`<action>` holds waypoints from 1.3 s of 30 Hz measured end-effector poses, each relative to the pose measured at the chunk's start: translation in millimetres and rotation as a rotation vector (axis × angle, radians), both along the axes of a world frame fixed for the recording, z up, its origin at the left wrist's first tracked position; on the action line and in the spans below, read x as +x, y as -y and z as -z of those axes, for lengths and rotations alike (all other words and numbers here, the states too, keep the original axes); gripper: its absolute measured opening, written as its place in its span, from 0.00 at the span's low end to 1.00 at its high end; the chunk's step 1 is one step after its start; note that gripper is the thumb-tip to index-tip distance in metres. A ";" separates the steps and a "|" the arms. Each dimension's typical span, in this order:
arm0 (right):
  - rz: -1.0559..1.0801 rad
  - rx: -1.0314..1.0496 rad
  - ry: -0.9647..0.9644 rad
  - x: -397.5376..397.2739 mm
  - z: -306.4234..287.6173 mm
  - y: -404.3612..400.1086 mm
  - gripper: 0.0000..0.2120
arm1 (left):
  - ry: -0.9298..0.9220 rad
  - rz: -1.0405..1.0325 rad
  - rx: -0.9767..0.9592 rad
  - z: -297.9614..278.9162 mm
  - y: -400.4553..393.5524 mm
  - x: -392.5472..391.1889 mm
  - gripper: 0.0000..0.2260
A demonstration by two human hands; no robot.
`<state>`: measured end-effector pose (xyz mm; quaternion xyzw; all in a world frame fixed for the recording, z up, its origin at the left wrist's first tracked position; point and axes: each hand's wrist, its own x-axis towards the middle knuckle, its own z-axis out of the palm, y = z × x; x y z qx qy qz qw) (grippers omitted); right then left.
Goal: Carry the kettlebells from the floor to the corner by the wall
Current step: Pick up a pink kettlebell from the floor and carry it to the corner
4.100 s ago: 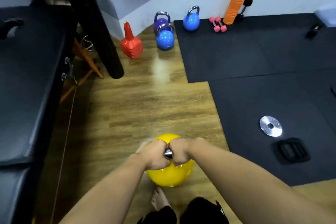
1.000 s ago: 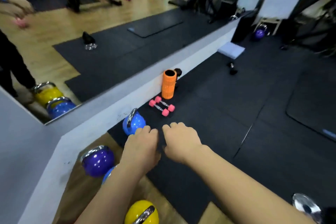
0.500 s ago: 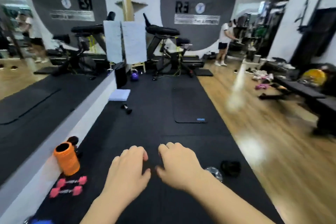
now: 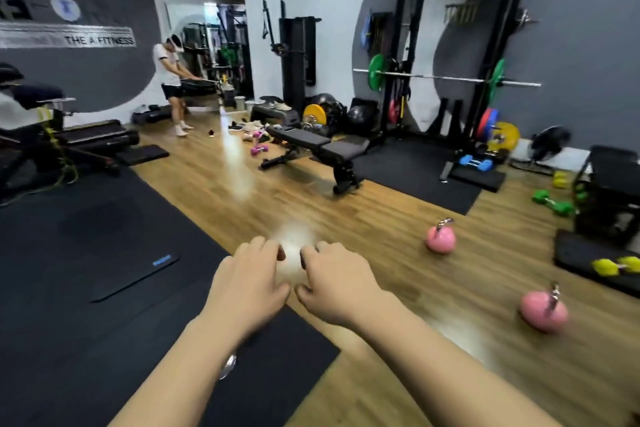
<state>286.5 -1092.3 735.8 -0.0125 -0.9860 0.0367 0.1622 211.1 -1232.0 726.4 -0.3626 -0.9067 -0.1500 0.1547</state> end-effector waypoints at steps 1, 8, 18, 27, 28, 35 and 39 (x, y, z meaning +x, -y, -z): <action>0.033 -0.007 -0.003 -0.2 -3.1 -24.9 0.15 | 0.005 0.042 0.019 -1.5 -28.8 -4.4 0.13; 0.205 0.014 0.005 -19.1 -9.0 -153.9 0.15 | 0.018 0.218 0.064 -0.3 -174.3 -40.7 0.14; 0.392 0.025 0.037 -136.4 11.5 -287.1 0.17 | 0.041 0.375 0.014 12.2 -330.6 -176.4 0.15; 0.550 0.023 0.011 -245.9 -10.4 -399.5 0.17 | -0.025 0.540 -0.002 -10.1 -466.1 -300.3 0.15; 0.570 0.017 0.013 -256.7 -9.1 -414.7 0.17 | -0.026 0.559 -0.006 -9.1 -483.7 -312.1 0.15; 0.672 0.006 0.029 -330.3 6.9 -540.1 0.16 | -0.051 0.654 -0.027 3.9 -619.1 -388.7 0.15; 0.686 -0.017 0.042 -378.2 12.4 -620.7 0.17 | -0.051 0.662 -0.047 5.9 -694.3 -433.4 0.14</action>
